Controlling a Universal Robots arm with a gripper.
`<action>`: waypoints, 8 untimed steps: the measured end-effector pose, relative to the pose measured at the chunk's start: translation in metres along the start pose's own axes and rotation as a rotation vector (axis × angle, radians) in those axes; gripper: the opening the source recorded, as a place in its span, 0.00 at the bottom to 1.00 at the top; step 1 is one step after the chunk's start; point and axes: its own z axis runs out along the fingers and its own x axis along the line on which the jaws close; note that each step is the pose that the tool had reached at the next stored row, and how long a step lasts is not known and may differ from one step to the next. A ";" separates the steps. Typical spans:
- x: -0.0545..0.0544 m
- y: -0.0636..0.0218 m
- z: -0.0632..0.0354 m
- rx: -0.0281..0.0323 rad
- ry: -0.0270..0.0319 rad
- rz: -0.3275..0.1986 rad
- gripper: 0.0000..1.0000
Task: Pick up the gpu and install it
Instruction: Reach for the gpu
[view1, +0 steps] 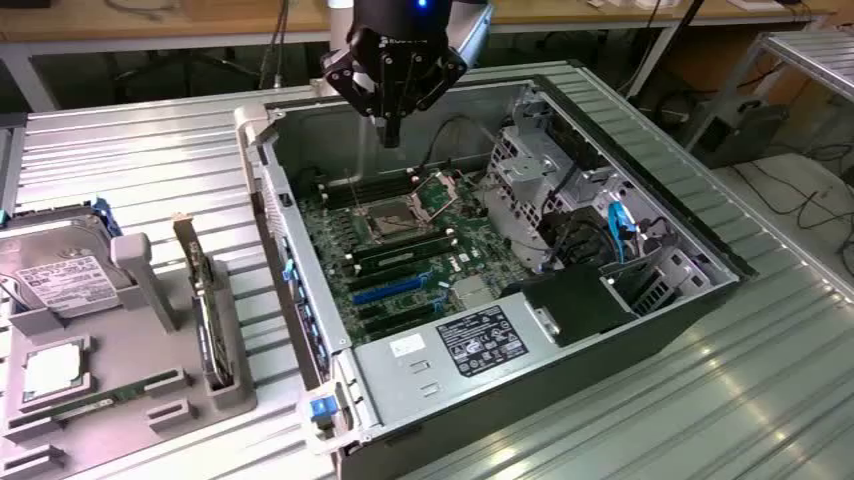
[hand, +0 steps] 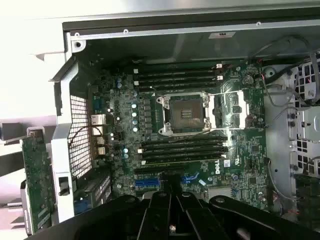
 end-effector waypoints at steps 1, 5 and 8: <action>0.000 0.0000 0.0000 0.0001 0.0000 0.000 0.11; 0.006 -0.0087 -0.0006 -0.0001 -0.0026 0.000 0.11; 0.027 -0.0259 -0.0019 -0.0002 -0.0046 0.000 0.11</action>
